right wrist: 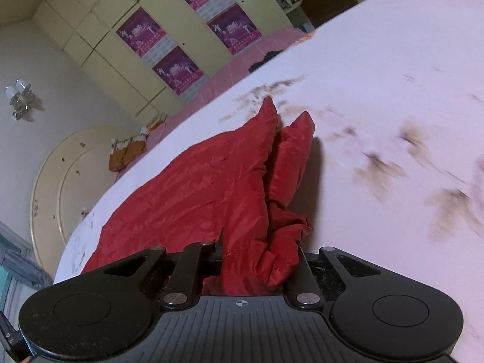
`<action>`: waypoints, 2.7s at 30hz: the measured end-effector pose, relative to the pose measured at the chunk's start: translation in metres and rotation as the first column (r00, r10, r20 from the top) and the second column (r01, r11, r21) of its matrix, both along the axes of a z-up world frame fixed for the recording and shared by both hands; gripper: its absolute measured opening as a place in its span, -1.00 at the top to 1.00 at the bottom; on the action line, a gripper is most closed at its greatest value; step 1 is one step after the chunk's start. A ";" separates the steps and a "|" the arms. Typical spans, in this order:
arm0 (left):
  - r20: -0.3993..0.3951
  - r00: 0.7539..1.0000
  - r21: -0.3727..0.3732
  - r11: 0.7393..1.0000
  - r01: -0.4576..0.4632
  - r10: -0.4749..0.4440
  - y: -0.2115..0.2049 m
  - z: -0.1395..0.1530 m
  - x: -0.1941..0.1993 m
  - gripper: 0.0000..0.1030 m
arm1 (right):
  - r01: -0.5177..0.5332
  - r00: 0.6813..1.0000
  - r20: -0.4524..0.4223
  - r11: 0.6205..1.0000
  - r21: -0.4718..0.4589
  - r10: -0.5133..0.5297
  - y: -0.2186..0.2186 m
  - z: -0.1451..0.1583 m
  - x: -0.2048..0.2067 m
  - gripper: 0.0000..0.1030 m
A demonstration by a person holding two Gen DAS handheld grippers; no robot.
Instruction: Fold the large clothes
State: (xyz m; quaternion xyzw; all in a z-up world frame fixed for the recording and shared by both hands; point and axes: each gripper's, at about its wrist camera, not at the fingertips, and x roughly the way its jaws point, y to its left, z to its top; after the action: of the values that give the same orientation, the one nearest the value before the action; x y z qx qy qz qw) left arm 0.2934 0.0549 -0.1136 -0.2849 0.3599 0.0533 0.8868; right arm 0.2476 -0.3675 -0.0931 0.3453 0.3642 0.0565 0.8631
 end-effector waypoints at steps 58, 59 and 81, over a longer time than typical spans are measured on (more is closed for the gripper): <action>0.074 0.994 -0.272 0.961 -0.057 0.080 -0.005 -0.027 -0.128 0.66 | -0.314 0.945 0.026 0.929 -0.196 0.325 0.148 0.038 -0.091 0.76; 0.113 0.991 -0.258 0.966 -0.036 0.067 -0.008 -0.019 -0.131 0.69 | -0.308 0.949 0.004 0.928 -0.208 0.316 0.151 0.029 -0.088 0.76; 0.269 0.937 0.085 0.975 0.206 -0.222 -0.056 0.046 -0.135 0.69 | -0.310 0.950 -0.112 0.920 -0.238 0.291 0.156 -0.001 -0.102 0.89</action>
State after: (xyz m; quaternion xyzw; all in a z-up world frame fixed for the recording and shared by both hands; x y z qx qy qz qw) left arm 0.1582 -0.0015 -0.0680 -0.2240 0.2594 -0.0738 0.9365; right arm 0.1452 -0.2117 -0.0941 0.1745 0.4491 0.1288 0.8668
